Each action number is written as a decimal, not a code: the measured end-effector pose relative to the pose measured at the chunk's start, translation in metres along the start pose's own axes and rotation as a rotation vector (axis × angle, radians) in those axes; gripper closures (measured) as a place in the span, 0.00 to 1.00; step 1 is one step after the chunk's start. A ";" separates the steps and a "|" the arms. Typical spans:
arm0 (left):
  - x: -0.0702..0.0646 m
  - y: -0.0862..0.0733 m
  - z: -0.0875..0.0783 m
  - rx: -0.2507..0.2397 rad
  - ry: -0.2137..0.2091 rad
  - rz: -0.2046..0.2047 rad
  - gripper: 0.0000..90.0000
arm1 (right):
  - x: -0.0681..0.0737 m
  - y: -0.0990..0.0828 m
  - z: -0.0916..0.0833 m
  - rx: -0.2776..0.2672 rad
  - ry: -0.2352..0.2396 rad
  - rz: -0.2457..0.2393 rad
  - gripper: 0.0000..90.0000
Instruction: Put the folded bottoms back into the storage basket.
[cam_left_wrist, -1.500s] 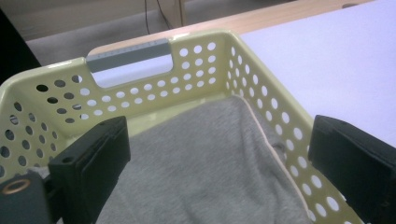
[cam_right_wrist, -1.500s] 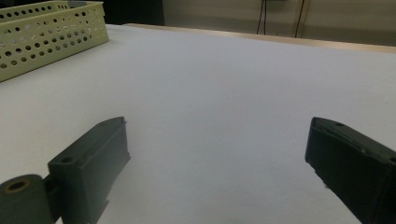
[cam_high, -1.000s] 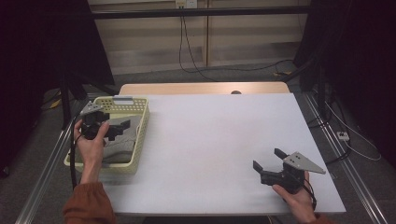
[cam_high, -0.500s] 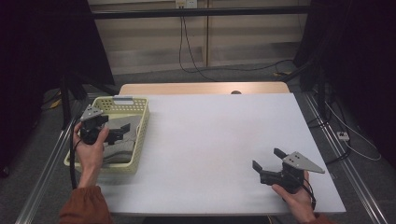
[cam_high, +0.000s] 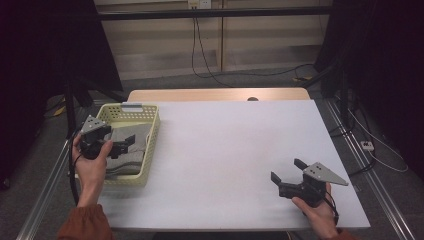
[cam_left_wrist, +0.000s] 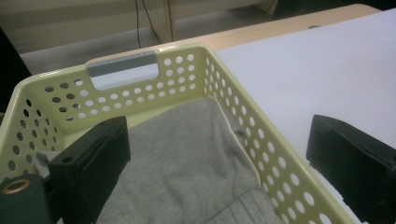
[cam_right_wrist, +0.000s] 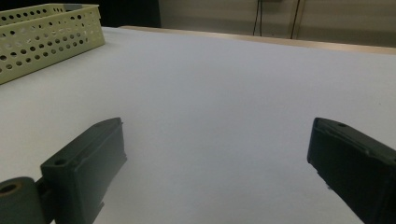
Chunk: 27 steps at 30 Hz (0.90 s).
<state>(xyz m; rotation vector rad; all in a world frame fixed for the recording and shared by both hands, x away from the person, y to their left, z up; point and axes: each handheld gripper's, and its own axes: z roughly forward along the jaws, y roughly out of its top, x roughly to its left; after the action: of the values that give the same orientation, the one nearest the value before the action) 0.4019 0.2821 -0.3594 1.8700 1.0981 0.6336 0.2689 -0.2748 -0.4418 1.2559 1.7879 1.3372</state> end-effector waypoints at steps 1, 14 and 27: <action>-0.001 0.000 -0.001 -0.002 -0.007 -0.002 0.07 | 0.000 0.000 0.000 0.000 0.001 0.000 0.04; -0.013 -0.006 -0.014 -0.016 -0.004 0.012 0.07 | 0.001 0.000 0.001 0.001 -0.003 -0.003 0.04; -0.028 -0.016 -0.030 -0.038 -0.039 0.041 0.07 | 0.001 0.000 0.001 0.001 -0.005 -0.002 0.05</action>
<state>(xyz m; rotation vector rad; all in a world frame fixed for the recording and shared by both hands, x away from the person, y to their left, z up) 0.3589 0.2742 -0.3579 1.8686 1.0186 0.6341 0.2694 -0.2737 -0.4423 1.2568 1.7860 1.3307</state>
